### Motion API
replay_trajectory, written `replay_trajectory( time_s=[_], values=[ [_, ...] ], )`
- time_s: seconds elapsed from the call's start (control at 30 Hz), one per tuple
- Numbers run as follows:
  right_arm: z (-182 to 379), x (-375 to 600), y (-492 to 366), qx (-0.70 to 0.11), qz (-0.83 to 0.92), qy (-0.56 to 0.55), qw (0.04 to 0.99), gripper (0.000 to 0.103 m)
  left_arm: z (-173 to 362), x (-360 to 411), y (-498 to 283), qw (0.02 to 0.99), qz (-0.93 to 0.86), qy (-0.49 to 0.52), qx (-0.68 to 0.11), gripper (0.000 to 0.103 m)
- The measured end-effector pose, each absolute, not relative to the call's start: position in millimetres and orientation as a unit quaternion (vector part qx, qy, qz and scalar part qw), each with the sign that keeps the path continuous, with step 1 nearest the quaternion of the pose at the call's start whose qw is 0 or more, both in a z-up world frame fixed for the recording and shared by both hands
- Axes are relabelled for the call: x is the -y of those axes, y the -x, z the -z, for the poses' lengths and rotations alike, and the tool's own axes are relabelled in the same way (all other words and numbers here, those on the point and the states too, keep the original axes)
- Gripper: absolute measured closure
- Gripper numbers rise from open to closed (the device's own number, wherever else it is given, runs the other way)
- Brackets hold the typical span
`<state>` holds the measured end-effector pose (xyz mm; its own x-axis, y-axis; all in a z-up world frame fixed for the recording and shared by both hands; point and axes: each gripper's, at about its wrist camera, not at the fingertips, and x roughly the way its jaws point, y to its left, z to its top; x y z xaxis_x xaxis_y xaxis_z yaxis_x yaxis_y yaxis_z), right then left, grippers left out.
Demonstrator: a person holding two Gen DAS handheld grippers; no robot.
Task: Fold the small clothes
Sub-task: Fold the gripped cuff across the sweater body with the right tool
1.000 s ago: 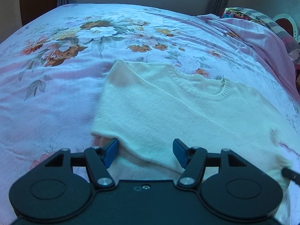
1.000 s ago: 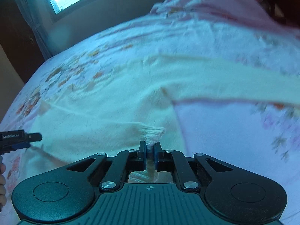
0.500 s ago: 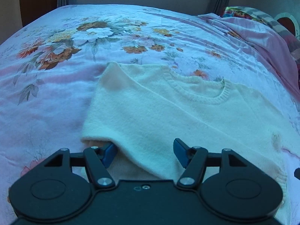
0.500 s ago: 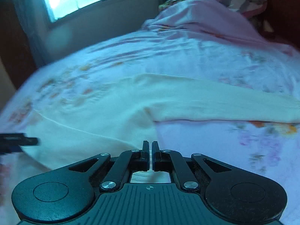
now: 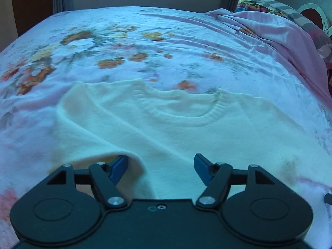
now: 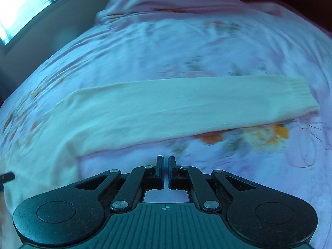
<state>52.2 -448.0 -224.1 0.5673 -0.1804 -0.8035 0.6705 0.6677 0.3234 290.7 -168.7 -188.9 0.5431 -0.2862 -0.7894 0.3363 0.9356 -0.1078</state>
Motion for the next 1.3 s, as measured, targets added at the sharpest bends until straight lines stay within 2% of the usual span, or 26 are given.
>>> replay_trajectory(
  time_s=[0.2, 0.23, 0.27, 0.3, 0.33, 0.37, 0.43, 0.5, 0.57, 0.77, 0.97, 1.0, 1.03, 1.07, 1.2, 1.3],
  values=[
    [225.4, 503.0, -28.9, -0.369, 0.296, -0.378, 0.796, 0.1, 197.9, 229.0, -264.0, 0.858, 0.218, -0.025, -0.465, 0.036],
    [226.2, 511.6, -24.3, -0.364, 0.3, -0.391, 0.791, 0.092, 201.1, 236.4, -261.3, 0.856, 0.219, -0.029, -0.467, 0.036],
    [227.6, 520.2, -19.1, -0.356, 0.305, -0.404, 0.785, 0.075, 205.1, 243.3, -259.5, 0.854, 0.219, -0.033, -0.47, 0.036],
    [228.4, 527.9, -14.2, -0.348, 0.311, -0.415, 0.781, 0.065, 207.7, 248.2, -258.8, 0.854, 0.214, -0.037, -0.472, 0.036],
    [227.5, 534.1, -9.8, -0.339, 0.319, -0.422, 0.778, 0.043, 209.1, 251.4, -258.2, 0.855, 0.209, -0.04, -0.472, 0.035],
    [225.3, 539.0, -5.8, -0.33, 0.329, -0.422, 0.778, 0.03, 209.3, 254.0, -258.4, 0.856, 0.208, -0.043, -0.471, 0.035],
    [222.8, 548.1, -3.0, -0.323, 0.349, -0.409, 0.779, 0.03, 209.4, 259.1, -260.7, 0.856, 0.206, -0.048, -0.472, 0.035],
    [227.5, 559.5, -4.4, -0.322, 0.36, -0.41, 0.773, 0.043, 210.6, 263.3, -265.5, 0.854, 0.204, -0.044, -0.477, 0.035],
    [229.7, 568.2, -6.1, -0.317, 0.374, -0.406, 0.771, 0.064, 212.2, 266.4, -269.7, 0.853, 0.196, -0.041, -0.482, 0.035],
    [228.8, 575.4, -18.4, -0.31, 0.382, -0.38, 0.783, 0.097, 222.0, 279.7, -267.7, 0.86, 0.171, -0.071, -0.476, 0.034],
    [187.1, 530.7, -59.7, -0.266, 0.293, -0.35, 0.849, 0.098, 222.8, 278.1, -268.4, 0.86, 0.178, -0.074, -0.472, 0.034],
    [178.9, 518.1, -69.4, -0.259, 0.267, -0.35, 0.86, 0.098, 220.8, 274.6, -270.5, 0.858, 0.181, -0.066, -0.475, 0.037],
    [170.2, 503.5, -80.2, -0.253, 0.241, -0.347, 0.871, 0.098, 216.5, 267.6, -273.1, 0.858, 0.18, -0.053, -0.478, 0.051],
    [160.5, 485.6, -92.3, -0.246, 0.209, -0.345, 0.881, 0.098, 210.3, 257.3, -276.9, 0.858, 0.175, -0.037, -0.482, 0.057],
    [138.3, 400.8, -139.3, -0.247, 0.071, -0.34, 0.905, 0.097, 181.5, 197.7, -293.2, 0.874, 0.15, -0.004, -0.462, 0.057],
    [151.5, 321.4, -157.3, -0.289, -0.035, -0.319, 0.902, 0.097, 165.6, 145.5, -303.4, 0.884, 0.126, 0.009, -0.45, 0.054]
  ],
)
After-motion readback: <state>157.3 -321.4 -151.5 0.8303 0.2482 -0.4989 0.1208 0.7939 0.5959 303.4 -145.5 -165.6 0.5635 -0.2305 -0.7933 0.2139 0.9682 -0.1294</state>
